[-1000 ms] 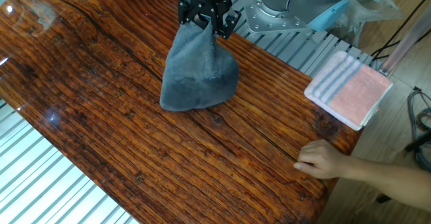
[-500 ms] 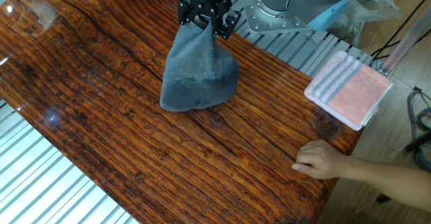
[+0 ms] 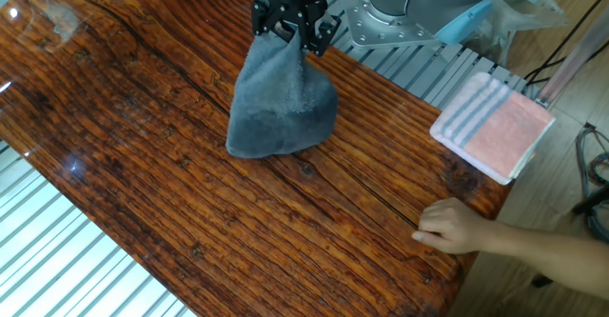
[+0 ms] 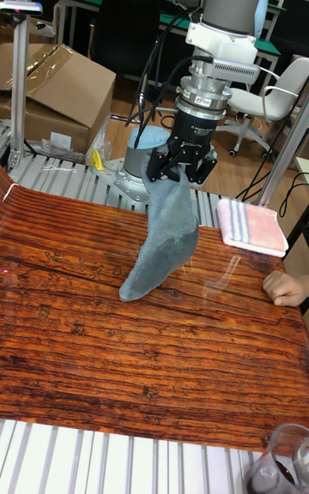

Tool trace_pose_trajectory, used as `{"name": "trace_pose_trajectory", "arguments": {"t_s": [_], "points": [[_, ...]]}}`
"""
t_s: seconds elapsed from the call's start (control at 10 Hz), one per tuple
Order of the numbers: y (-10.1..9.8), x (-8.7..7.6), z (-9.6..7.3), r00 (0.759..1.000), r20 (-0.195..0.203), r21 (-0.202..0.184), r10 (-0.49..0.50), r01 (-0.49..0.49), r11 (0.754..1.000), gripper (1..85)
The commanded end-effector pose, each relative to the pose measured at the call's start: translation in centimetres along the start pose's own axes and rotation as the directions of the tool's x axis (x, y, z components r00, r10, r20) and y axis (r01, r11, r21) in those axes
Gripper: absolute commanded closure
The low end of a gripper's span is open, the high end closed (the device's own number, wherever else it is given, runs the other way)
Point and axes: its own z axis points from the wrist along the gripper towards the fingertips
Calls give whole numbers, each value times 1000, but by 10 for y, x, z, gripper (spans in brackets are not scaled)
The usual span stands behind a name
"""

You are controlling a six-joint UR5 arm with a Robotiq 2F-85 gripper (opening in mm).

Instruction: Clean the table with a cloth

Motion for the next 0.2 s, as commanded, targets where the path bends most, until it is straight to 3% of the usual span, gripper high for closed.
{"name": "trace_pose_trajectory", "arguments": {"t_s": [0.0, 0.1], "points": [[3, -1, -2, 1000, 5, -12, 1, -1, 1000, 847], [3, -1, -2, 1000, 6, -13, 3, -3, 1000, 847]]}}
